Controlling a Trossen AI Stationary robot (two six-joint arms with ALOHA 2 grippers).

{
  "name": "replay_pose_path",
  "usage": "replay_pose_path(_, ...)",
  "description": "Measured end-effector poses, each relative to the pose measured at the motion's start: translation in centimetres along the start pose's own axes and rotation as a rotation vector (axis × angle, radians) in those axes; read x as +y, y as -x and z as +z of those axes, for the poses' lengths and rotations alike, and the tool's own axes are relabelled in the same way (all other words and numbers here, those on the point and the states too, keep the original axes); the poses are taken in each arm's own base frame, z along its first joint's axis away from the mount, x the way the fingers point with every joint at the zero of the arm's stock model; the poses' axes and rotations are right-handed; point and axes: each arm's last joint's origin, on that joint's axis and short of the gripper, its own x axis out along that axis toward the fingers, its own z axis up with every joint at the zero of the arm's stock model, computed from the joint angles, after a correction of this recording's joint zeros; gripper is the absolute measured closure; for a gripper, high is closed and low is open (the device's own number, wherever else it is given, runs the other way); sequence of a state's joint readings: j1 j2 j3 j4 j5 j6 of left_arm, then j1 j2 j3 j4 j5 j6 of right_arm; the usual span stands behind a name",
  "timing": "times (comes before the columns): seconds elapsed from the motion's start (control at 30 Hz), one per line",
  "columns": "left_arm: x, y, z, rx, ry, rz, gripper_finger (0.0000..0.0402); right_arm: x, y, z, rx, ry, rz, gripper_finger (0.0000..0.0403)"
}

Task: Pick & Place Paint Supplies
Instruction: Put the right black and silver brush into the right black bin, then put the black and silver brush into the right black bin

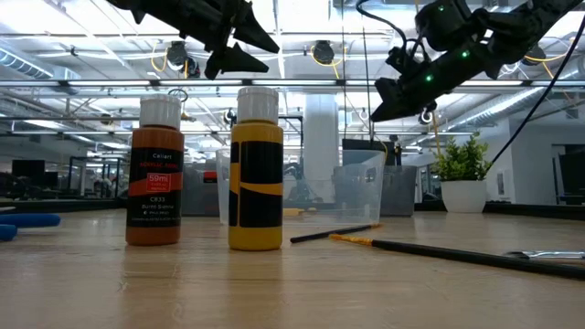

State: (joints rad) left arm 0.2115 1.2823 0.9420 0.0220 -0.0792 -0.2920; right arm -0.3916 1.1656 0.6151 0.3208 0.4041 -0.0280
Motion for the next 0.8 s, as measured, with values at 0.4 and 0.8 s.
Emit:
replay_pose_path(0.4,0.0,0.0,0.0,-0.001,0.0,0.0,0.0158,0.1,0.1,-1.3,0.127,-0.016,0.043,0.0403)
replay_pose_path(0.8,0.0,0.0,0.0,-0.001,0.0,0.0,0.0158,2.4,1.0,-2.0,0.019,-0.177,0.519,0.0378)
